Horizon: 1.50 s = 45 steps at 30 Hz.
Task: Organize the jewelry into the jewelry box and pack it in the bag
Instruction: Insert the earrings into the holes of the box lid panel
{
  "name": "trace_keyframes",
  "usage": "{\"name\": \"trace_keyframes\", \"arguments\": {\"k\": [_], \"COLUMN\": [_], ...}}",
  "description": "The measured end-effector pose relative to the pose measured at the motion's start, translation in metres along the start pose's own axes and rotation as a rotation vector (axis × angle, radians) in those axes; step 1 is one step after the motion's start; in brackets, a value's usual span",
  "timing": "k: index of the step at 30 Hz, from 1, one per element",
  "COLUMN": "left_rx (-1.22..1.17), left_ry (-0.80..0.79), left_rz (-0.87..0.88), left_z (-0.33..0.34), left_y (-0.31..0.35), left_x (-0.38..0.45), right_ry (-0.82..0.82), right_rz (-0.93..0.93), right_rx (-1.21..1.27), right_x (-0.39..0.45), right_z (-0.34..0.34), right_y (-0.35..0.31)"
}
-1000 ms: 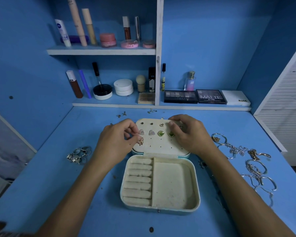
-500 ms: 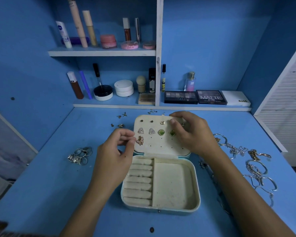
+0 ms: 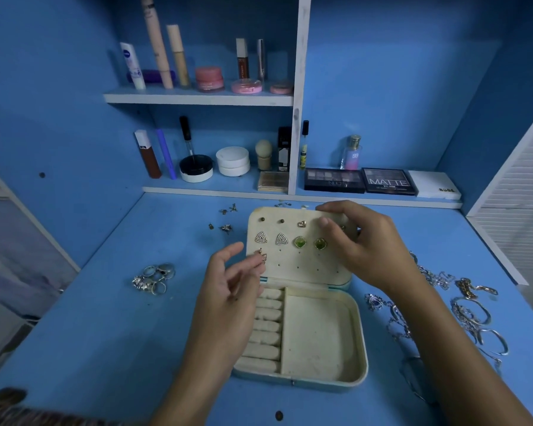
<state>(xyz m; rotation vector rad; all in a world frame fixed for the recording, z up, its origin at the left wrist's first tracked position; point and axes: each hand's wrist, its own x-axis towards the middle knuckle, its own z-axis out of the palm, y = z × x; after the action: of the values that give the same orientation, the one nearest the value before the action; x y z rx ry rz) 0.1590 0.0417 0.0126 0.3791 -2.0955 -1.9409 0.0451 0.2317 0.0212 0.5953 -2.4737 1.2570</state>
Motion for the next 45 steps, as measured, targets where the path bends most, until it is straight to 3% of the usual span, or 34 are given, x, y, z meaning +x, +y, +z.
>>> {"name": "trace_keyframes", "arguments": {"k": [12,20,30,45], "left_rx": [-0.03,-0.331,-0.633,-0.673], "left_ry": [-0.012,-0.001,0.086,0.147], "left_rz": [-0.057,-0.178,-0.213,-0.345], "left_z": [0.004,0.007,0.011,0.008], "left_y": [0.01,0.018,0.024,0.019], "left_x": [-0.001,-0.009,-0.036,-0.045], "right_ry": [-0.002,-0.083,-0.235,-0.378], "right_rz": [-0.007,-0.036,-0.013,0.18], "right_rx": [-0.004,0.016,0.235,0.219], "right_x": [-0.001,-0.001,-0.04,-0.041], "right_z": [-0.003,-0.017,-0.032,-0.03], "right_y": [-0.007,-0.024,-0.047,-0.046]}}
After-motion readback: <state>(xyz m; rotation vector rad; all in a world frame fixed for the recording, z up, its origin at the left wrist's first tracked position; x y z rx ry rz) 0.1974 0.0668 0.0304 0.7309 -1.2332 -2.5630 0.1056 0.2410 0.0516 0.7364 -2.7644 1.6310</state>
